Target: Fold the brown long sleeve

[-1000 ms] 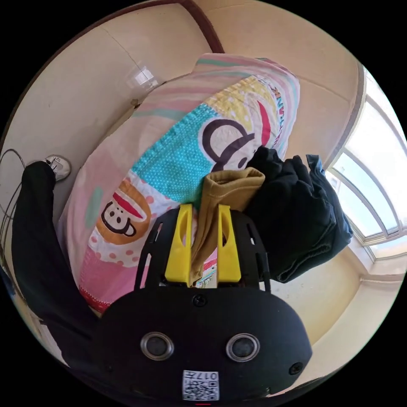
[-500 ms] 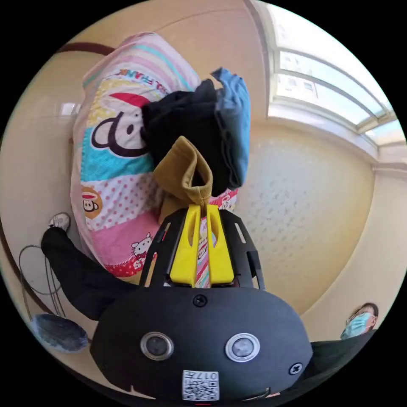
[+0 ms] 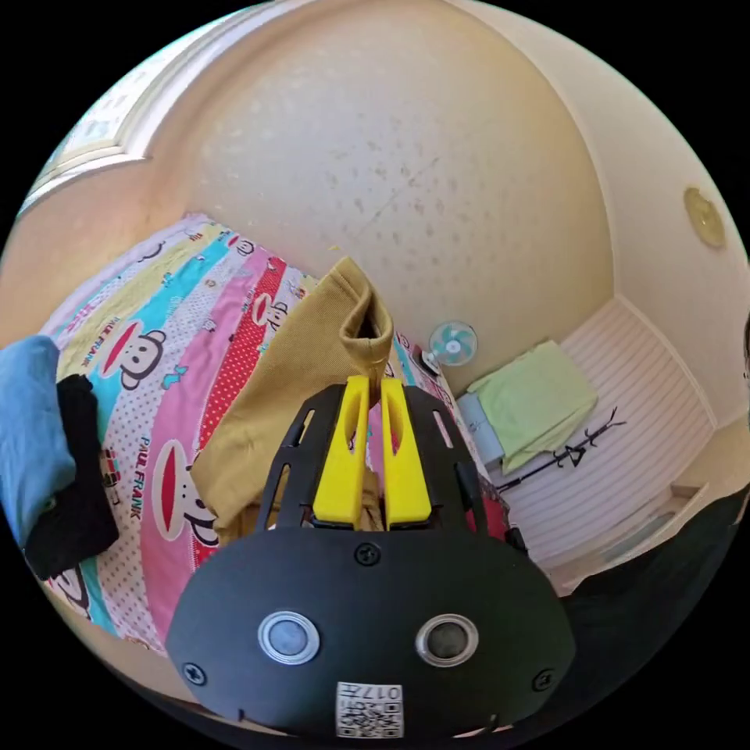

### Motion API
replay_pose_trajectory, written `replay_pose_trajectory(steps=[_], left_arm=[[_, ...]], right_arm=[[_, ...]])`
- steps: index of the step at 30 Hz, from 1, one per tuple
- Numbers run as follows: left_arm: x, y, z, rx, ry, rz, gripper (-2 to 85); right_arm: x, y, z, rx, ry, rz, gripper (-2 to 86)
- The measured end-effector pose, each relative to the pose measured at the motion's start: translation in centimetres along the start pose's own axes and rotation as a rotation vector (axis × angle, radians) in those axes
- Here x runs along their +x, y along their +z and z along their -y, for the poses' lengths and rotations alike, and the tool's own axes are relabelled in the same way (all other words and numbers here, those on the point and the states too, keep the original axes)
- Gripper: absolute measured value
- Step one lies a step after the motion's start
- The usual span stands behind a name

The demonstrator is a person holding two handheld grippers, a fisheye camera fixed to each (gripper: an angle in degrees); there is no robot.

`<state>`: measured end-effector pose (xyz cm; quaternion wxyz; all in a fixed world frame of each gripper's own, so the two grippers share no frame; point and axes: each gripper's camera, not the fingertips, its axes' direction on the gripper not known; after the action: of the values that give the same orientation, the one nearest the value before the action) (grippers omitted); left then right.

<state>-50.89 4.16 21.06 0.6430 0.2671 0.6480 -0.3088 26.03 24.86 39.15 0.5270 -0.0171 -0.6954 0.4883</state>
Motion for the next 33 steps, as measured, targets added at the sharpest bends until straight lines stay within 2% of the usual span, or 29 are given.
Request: replay_pose_trajectory(steps=[4,7,11,16,20,22,25,28,33], left_arm=[[3.2,15.9,-4.0,-0.369,0.000,-0.033,5.3],[2.9,21.2,-9.9,-0.533,-0.087,-0.030,5.8],[-0.3,20.8,-16.3,-0.658,-0.184,0.041,7.8],[-9.0,12.8,-23.8,-0.751,-0.421,0.254,10.4],[-14.1,9.6,-28.4,-0.925,-0.532,0.209,12.3],[-16.0,9.1,-30.4,-1.048,-0.512,0.217,13.6],[-17.1,10.1,-30.8,-1.125,-0.393,0.284,15.5],[-17.9,12.4,-29.7,-1.138,-0.216,0.335,16.2],[-21.0,15.8,-28.6,-1.175,-0.187,0.261,11.7]], right_arm=[[0.1,-1.9,0.0,0.006,0.045,-0.001,3.2],[0.3,-2.8,0.2,-0.037,0.080,-0.117,4.0],[0.8,-1.0,0.7,-0.239,0.087,-0.369,6.5],[2.3,4.3,1.3,-0.514,0.093,-0.660,9.2],[4.5,8.5,1.9,-0.665,0.055,-0.845,10.9],[5.6,10.0,2.2,-0.727,0.026,-0.867,11.5],[6.9,11.6,2.9,-0.763,-0.070,-0.963,11.8],[8.1,13.0,3.7,-0.837,-0.170,-1.034,11.5],[10.2,13.6,4.8,-0.917,-0.178,-1.034,6.1]])
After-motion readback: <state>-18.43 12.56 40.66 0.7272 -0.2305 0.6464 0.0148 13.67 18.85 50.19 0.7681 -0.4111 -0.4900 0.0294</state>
